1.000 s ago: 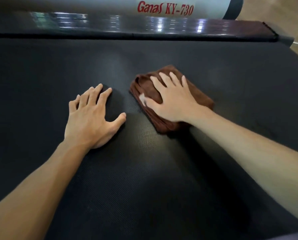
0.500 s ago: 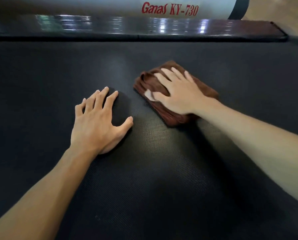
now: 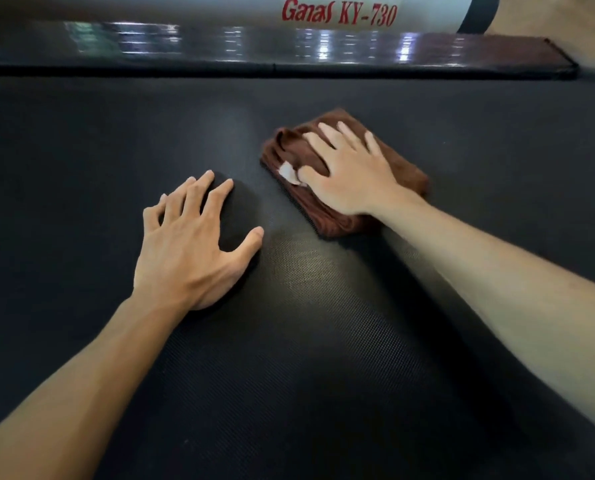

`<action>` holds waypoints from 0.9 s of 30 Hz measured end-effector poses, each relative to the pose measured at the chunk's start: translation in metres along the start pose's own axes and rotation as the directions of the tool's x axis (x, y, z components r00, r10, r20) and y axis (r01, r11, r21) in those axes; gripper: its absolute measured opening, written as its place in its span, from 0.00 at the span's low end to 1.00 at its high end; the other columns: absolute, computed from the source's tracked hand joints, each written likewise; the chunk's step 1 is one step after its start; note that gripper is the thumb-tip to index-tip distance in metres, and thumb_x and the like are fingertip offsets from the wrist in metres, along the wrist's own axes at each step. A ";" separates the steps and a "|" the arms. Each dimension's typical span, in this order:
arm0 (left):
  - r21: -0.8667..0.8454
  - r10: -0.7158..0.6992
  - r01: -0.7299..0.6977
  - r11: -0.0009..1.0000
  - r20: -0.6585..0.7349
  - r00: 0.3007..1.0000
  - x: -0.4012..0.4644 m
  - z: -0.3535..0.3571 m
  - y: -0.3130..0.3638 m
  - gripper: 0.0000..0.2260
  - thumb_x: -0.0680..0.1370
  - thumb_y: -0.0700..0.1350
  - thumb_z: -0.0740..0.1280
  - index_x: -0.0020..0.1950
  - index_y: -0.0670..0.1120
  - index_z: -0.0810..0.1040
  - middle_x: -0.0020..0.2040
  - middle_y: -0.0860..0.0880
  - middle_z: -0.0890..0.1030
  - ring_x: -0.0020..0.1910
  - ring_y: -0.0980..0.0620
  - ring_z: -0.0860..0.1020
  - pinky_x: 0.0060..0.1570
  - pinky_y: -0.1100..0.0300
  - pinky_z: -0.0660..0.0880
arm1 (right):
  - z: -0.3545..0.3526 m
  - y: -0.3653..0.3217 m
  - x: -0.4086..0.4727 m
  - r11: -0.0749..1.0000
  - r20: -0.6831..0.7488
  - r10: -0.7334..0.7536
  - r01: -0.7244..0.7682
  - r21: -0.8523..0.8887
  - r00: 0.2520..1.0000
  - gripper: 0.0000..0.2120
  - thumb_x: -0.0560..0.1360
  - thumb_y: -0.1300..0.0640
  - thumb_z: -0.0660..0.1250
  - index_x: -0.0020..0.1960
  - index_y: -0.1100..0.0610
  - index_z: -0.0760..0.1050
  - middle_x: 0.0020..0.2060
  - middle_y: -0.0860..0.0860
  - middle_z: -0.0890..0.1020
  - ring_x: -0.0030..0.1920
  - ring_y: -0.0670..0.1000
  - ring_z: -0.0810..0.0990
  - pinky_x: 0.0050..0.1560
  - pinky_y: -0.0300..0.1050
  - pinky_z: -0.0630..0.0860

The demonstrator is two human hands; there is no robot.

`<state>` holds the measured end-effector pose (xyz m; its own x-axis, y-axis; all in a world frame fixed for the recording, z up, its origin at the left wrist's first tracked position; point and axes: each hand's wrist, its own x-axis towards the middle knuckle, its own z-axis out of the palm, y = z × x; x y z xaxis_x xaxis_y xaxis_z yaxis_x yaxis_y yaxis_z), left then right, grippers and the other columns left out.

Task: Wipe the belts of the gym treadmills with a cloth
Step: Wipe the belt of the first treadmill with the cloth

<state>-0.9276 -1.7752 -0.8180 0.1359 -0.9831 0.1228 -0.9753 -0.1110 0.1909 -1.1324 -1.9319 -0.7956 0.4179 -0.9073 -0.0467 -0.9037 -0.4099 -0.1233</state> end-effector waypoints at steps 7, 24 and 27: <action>0.004 0.002 -0.002 1.000 -0.001 1.000 0.000 0.001 0.001 0.42 0.74 0.75 0.44 0.82 0.53 0.59 0.83 0.51 0.57 0.82 0.50 0.53 0.77 0.44 0.55 | -0.015 -0.012 0.079 0.916 0.004 0.397 -0.396 0.059 0.918 0.39 0.81 0.30 0.44 0.85 0.50 0.52 0.84 0.56 0.49 0.83 0.63 0.43 0.78 0.71 0.36; 0.029 -0.007 0.006 1.000 0.020 1.000 0.001 0.001 -0.001 0.42 0.73 0.74 0.44 0.82 0.54 0.57 0.83 0.52 0.55 0.82 0.52 0.50 0.78 0.45 0.53 | -0.007 -0.005 0.090 0.986 0.011 0.164 -0.165 0.032 0.986 0.31 0.82 0.37 0.47 0.84 0.43 0.52 0.85 0.52 0.50 0.84 0.58 0.44 0.80 0.68 0.38; 0.040 -0.004 0.003 0.999 0.026 1.000 0.002 -0.001 -0.001 0.42 0.73 0.75 0.43 0.82 0.54 0.56 0.83 0.52 0.55 0.82 0.51 0.51 0.77 0.45 0.54 | -0.001 -0.029 0.057 0.999 -0.007 0.010 -0.010 0.030 1.000 0.30 0.83 0.36 0.48 0.84 0.41 0.52 0.85 0.50 0.50 0.84 0.56 0.44 0.80 0.66 0.38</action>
<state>-0.9266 -1.7773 -0.8172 0.1353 -0.9861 0.0964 -0.9810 -0.1197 0.1524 -1.0822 -1.9717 -0.7936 0.4079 -0.9121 -0.0414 -0.9048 -0.3977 -0.1524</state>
